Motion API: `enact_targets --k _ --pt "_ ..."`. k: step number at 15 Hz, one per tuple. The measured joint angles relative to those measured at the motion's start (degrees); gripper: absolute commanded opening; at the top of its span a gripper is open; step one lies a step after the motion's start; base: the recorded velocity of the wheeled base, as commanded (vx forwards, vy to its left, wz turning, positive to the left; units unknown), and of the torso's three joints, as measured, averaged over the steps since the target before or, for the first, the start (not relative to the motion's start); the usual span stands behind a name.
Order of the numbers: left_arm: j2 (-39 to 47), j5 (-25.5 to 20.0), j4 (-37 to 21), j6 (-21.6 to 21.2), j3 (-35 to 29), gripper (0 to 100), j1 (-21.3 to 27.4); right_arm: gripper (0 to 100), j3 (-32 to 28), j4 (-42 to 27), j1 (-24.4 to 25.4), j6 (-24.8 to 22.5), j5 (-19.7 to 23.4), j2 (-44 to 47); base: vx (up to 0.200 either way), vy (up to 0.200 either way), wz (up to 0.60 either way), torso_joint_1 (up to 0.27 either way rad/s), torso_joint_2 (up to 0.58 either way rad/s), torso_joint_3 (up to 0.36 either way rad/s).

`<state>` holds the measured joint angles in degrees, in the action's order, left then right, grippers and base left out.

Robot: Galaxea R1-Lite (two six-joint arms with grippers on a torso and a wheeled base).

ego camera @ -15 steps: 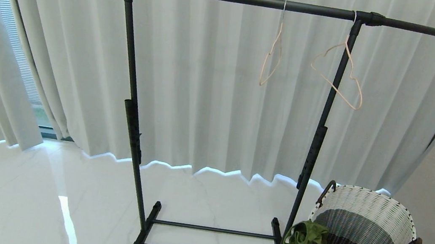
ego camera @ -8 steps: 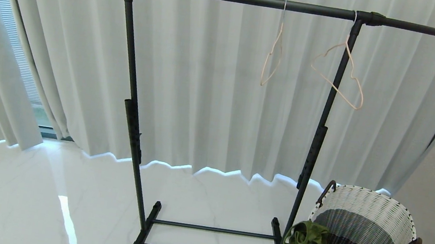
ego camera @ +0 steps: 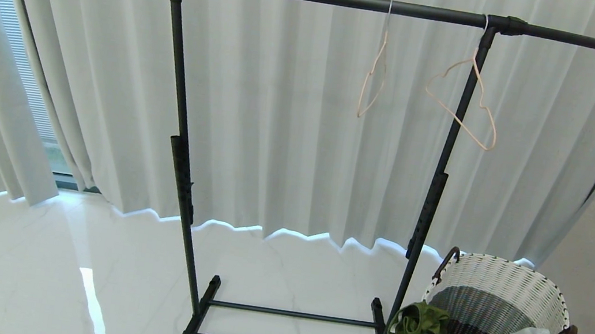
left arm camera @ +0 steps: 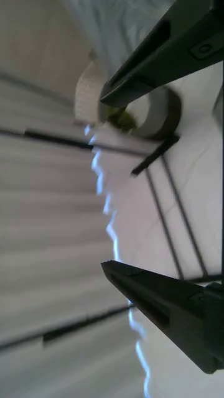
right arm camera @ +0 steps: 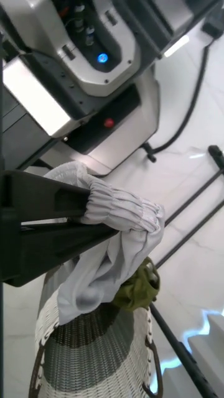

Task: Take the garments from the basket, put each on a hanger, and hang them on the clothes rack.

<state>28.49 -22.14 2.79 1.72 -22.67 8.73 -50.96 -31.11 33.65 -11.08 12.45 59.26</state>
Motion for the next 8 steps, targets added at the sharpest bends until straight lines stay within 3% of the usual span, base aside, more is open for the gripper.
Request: enact_targets --k 4,8 --pt "19.77 -1.39 5.41 6.33 -7.78 100 9.46 0 -1.93 0.21 -0.05 1.40 0.00 0.74 0.000 0.000 0.00 0.000 0.00 0.000" --pt "38.53 -1.17 9.02 8.35 -14.34 100 17.51 0 -2.21 0.21 -0.16 1.45 0.00 1.65 0.000 0.000 0.00 0.000 0.00 0.000"
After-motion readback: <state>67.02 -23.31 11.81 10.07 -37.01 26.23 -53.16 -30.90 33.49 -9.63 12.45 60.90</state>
